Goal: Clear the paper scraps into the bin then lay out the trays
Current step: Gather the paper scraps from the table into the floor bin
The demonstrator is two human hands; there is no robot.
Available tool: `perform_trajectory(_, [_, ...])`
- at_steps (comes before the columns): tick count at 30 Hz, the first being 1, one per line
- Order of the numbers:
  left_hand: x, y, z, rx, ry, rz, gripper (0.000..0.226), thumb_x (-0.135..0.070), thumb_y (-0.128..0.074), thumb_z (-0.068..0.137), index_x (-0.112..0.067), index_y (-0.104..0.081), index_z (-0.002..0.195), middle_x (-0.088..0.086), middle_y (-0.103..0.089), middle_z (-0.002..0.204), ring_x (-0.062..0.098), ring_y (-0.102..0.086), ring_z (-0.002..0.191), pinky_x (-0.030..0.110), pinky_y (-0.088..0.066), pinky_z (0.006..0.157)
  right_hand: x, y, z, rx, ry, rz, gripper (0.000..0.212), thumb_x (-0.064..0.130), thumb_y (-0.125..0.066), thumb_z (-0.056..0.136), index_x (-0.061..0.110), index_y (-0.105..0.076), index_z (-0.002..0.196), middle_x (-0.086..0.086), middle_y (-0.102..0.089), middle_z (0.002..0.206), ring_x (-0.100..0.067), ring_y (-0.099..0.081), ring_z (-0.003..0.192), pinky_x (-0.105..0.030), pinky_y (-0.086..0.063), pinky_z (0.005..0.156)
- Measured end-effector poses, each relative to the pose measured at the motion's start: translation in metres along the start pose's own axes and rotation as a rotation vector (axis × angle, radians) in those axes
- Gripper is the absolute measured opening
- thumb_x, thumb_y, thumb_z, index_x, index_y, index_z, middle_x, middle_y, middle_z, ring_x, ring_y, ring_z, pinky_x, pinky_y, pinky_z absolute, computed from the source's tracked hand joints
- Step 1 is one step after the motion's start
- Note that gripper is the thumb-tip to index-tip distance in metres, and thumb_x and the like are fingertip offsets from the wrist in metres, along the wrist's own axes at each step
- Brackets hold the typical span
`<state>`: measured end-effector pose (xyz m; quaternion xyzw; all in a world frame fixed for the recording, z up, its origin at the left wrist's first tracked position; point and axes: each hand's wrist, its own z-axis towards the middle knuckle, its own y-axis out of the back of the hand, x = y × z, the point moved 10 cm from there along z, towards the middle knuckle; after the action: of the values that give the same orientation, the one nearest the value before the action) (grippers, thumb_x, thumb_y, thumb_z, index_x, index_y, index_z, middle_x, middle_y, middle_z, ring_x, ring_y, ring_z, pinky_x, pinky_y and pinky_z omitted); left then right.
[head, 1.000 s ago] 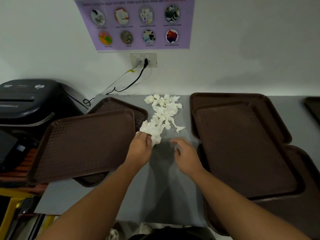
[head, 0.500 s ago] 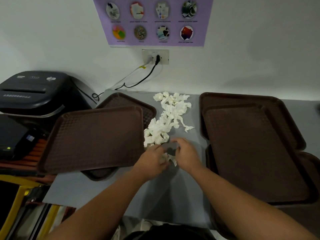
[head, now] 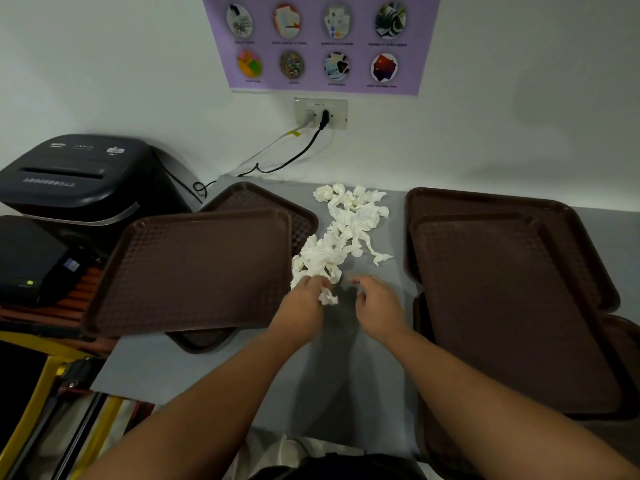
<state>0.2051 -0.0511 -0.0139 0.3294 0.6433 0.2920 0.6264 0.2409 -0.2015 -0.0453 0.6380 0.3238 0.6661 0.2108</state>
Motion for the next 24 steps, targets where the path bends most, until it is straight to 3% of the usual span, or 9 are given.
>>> perform_trajectory(2, [0.004, 0.025, 0.002, -0.055, 0.106, -0.156, 0.026, -0.003, -0.050, 0.092, -0.010, -0.064, 0.112, 0.008, -0.065, 0.108, 0.028, -0.062, 0.099, 0.026, -0.043, 0.080, 0.008, -0.009, 0.003, 0.030, 0.022, 0.010, 0.032, 0.008, -0.046, 0.093, 0.020, -0.061, 0.118, 0.000, -0.060, 0.121, -0.018, -0.058, 0.108, -0.032, -0.048, 0.096])
perform_trajectory(4, [0.016, 0.049, 0.003, -0.129, 0.232, -0.224, 0.023, -0.009, -0.046, 0.097, -0.005, -0.069, 0.096, 0.011, -0.069, 0.095, 0.028, -0.062, 0.090, 0.029, -0.044, 0.078, 0.018, -0.019, 0.006, 0.067, 0.036, 0.012, 0.031, 0.013, -0.048, 0.093, 0.020, -0.059, 0.121, 0.001, -0.059, 0.121, -0.018, -0.058, 0.105, -0.034, -0.048, 0.093])
perform_trajectory(7, [0.036, 0.077, -0.003, -0.248, 0.358, -0.383, 0.032, -0.014, -0.046, 0.092, -0.006, -0.052, 0.061, 0.002, -0.054, 0.062, 0.019, -0.046, 0.064, 0.035, -0.041, 0.065, 0.035, -0.029, 0.014, 0.077, 0.072, -0.022, 0.033, 0.015, -0.053, 0.091, 0.015, -0.059, 0.123, -0.004, -0.059, 0.123, -0.024, -0.058, 0.105, -0.034, -0.047, 0.094])
perform_trajectory(9, [0.047, 0.087, -0.006, -0.283, 0.404, -0.435, 0.038, -0.024, -0.047, 0.092, 0.001, -0.050, 0.063, 0.001, -0.049, 0.057, 0.016, -0.044, 0.058, 0.034, -0.039, 0.059, 0.046, -0.032, 0.021, 0.059, 0.114, -0.092, 0.033, 0.014, -0.056, 0.087, 0.012, -0.060, 0.120, -0.006, -0.061, 0.121, -0.027, -0.055, 0.108, -0.033, -0.043, 0.095])
perform_trajectory(12, [0.057, 0.096, -0.008, -0.279, 0.411, -0.407, 0.050, -0.040, -0.050, 0.095, -0.002, -0.048, 0.061, -0.001, -0.047, 0.054, 0.012, -0.043, 0.050, 0.031, -0.039, 0.054, 0.045, -0.041, 0.031, 0.075, 0.062, -0.180, 0.032, 0.019, -0.056, 0.087, 0.016, -0.059, 0.119, -0.004, -0.061, 0.121, -0.028, -0.052, 0.109, -0.036, -0.043, 0.094])
perform_trajectory(17, [0.074, 0.092, -0.006, -0.197, 0.383, -0.346, 0.050, -0.042, -0.061, 0.090, -0.008, -0.041, 0.058, -0.003, -0.040, 0.048, 0.012, -0.040, 0.046, 0.030, -0.037, 0.052, 0.030, -0.052, 0.039, 0.104, -0.054, -0.287, 0.023, 0.020, -0.055, 0.087, 0.019, -0.063, 0.108, -0.004, -0.064, 0.113, -0.029, -0.055, 0.103, -0.037, -0.049, 0.085])
perform_trajectory(21, [0.080, 0.086, -0.009, -0.187, 0.416, -0.513, 0.037, -0.035, -0.070, 0.087, -0.007, -0.058, 0.066, 0.003, -0.068, 0.058, 0.013, -0.065, 0.051, 0.026, -0.049, 0.053, 0.028, -0.059, 0.038, 0.117, -0.042, -0.290, 0.017, 0.017, -0.053, 0.087, 0.016, -0.068, 0.094, -0.009, -0.068, 0.101, -0.032, -0.059, 0.096, -0.037, -0.049, 0.080])
perform_trajectory(24, [0.085, 0.081, -0.007, -0.204, 0.453, -0.661, 0.030, -0.023, -0.071, 0.086, -0.009, -0.054, 0.066, 0.017, -0.072, 0.070, 0.027, -0.073, 0.067, 0.042, -0.062, 0.067, 0.034, -0.053, 0.035, 0.061, -0.003, -0.212, 0.022, 0.024, -0.049, 0.094, 0.011, -0.067, 0.097, -0.011, -0.068, 0.100, -0.033, -0.058, 0.096, -0.037, -0.046, 0.081])
